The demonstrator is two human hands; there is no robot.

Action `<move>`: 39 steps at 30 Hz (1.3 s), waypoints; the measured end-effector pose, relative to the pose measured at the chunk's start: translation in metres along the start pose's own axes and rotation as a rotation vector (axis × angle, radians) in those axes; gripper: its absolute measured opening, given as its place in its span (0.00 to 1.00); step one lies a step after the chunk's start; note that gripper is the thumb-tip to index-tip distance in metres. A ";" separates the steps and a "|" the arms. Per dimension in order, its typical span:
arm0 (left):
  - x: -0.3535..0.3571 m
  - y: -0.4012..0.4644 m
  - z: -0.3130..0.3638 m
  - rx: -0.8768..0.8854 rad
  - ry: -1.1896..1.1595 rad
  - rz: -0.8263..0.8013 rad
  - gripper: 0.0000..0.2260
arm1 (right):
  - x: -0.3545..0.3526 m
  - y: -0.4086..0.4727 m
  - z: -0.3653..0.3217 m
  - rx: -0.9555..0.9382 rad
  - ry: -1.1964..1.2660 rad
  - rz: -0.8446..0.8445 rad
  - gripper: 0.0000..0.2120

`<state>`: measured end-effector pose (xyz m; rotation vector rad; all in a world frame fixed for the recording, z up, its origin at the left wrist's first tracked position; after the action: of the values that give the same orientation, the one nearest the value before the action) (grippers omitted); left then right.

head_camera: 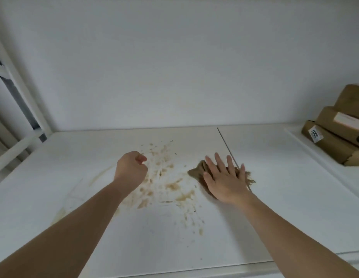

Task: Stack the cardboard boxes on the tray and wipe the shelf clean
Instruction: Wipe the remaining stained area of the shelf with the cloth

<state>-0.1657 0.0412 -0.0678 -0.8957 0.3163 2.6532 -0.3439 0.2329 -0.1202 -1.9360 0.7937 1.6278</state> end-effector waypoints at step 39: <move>0.042 0.139 -0.042 0.192 0.569 -0.253 0.30 | 0.033 0.235 -0.093 0.025 -0.020 0.010 0.29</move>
<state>-0.2256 -0.0907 -0.1117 -1.4994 0.5369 2.0575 -0.4392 -0.0024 -0.1363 -1.8985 0.8132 1.6334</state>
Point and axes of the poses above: each hand's wrist, its own y-axis towards the middle knuckle, its own x-axis out of the palm, z = x × y, the point moved 4 cm from there along y, towards the middle knuckle, and after that the axes turned 9 degrees about z, right-handed, at the moved point
